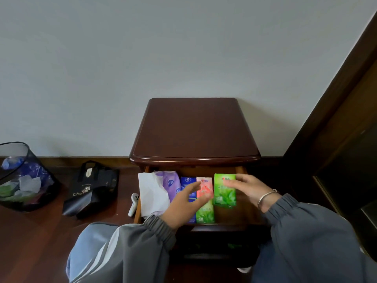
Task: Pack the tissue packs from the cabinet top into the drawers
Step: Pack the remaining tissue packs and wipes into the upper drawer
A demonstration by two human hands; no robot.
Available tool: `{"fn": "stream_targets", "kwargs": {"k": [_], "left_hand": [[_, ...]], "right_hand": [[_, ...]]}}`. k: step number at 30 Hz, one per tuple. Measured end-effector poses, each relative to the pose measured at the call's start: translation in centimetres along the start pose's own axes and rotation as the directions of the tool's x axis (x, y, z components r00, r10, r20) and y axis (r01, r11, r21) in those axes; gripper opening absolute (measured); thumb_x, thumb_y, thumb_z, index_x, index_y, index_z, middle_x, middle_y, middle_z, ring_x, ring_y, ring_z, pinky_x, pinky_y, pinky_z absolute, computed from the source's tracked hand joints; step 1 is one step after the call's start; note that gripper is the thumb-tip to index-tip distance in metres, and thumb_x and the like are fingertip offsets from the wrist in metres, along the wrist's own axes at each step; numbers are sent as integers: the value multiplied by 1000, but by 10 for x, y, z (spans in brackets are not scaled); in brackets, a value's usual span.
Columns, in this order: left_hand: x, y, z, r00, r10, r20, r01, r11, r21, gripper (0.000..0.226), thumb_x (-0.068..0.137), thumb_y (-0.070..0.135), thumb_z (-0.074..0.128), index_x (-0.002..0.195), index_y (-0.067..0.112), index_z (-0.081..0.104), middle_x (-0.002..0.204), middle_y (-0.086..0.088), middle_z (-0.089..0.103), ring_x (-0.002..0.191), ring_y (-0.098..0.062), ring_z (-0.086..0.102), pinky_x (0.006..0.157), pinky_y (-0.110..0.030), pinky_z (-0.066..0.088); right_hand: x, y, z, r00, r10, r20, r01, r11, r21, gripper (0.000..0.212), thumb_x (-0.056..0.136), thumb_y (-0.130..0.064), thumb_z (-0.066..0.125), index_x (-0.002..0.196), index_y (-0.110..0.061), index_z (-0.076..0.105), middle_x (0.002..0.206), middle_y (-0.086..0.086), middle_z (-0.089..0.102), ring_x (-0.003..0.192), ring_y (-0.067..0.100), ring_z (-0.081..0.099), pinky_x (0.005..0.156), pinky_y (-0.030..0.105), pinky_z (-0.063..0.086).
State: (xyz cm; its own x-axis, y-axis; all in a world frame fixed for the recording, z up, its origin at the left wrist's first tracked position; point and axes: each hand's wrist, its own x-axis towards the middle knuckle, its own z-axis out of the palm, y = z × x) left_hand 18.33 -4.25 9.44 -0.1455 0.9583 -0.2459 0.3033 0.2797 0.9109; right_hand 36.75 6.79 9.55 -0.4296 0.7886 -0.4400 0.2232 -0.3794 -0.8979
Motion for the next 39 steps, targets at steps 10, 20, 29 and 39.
{"fn": "stream_targets", "kwargs": {"k": [10,20,29,39], "left_hand": [[42,-68,-70,1000,-3,-18,18,357,934,59,100,36,36,153,23,16,163,2,8,149,-23,10,117,-40,17],[42,-74,-73,992,-124,9,-6,24,1000,59,100,33,29,155,27,8,159,1,23,144,-26,27,111,-60,-16],[45,-76,-65,987,144,76,-104,200,974,60,98,34,40,153,22,19,160,-6,18,147,-26,16,119,-47,8],[57,-94,-60,987,-36,159,-136,350,927,57,104,39,25,155,22,6,163,-3,4,149,-23,10,120,-38,20]], "right_hand": [[28,10,-4,972,87,-218,-223,626,-747,35,76,-49,67,74,-17,51,75,-3,49,71,13,50,60,27,37],[39,22,-4,965,160,-205,-259,506,-823,46,86,-47,55,114,-9,52,107,7,57,102,23,56,76,30,44],[44,21,7,973,154,-170,-226,518,-825,49,96,-33,46,139,-14,35,124,10,56,96,21,59,75,26,44],[27,30,18,969,244,51,-40,353,-935,58,98,-33,41,147,-10,21,153,10,27,138,23,31,108,27,28]]}}
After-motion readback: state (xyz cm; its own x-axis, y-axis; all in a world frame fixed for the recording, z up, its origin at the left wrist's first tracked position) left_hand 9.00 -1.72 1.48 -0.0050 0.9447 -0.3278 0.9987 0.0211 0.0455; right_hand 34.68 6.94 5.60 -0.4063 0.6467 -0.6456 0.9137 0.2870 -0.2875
